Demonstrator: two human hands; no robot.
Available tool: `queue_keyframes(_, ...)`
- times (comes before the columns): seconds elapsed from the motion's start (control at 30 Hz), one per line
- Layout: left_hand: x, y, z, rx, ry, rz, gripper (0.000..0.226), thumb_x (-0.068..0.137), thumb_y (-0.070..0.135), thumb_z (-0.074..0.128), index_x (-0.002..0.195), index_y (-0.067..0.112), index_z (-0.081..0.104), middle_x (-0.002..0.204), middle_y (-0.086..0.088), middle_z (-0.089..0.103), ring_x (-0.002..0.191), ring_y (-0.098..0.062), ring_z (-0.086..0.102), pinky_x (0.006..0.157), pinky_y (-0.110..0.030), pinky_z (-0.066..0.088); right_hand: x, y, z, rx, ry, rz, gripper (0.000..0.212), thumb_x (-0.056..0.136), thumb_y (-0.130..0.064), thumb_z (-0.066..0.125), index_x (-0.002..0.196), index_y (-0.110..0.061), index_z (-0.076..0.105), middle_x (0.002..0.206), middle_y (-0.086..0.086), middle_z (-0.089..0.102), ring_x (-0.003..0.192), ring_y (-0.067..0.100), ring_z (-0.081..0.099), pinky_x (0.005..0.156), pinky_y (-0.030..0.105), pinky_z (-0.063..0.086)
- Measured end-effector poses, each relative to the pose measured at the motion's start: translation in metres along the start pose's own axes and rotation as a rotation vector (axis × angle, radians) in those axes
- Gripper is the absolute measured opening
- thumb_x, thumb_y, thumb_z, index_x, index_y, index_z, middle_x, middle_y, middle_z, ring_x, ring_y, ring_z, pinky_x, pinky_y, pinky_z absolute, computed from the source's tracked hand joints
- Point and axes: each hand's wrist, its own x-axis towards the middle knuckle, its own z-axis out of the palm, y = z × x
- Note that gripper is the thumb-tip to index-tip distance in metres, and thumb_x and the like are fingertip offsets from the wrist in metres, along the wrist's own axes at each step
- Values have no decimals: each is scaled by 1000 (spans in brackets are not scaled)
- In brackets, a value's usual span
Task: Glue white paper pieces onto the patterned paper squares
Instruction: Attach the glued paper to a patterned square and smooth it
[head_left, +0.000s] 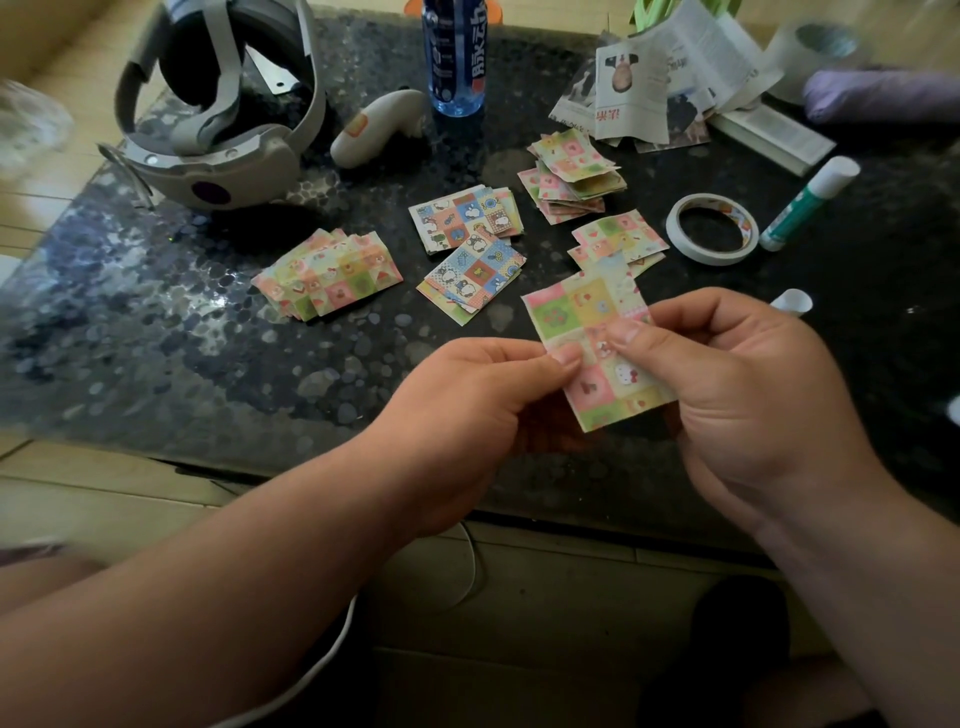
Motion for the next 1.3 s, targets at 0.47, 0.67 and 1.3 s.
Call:
queue_keyframes(0.47, -1, 4, -5, 19, 28, 114, 32, 82, 26, 66, 97, 0, 76, 105, -19, 76, 100, -33, 73, 94, -50, 58, -6, -10, -5, -133, -138, -159, 17, 65, -31, 80, 76, -22, 72, 83, 6, 78, 78, 22, 78, 66, 34, 62)
queue_keyframes(0.67, 0, 11, -5, 21, 59, 142, 38, 86, 31, 59, 103, 0, 74, 106, -23, 74, 95, -37, 71, 92, -58, 54, -7, -14, -7, -198, -126, -154, 25, 64, -33, 81, 82, -19, 71, 85, 5, 78, 79, 22, 78, 68, 43, 64)
queue_keyframes(1.3, -4, 8, 9, -125, 119, 152, 35, 91, 38, 62, 66, 15, 70, 56, -2, 48, 51, -17, 41, 52, -29, 39, -24, 9, 24, 285, -279, 211, 9, 76, -19, 79, 84, -17, 82, 74, 4, 74, 63, 11, 65, 57, 23, 50)
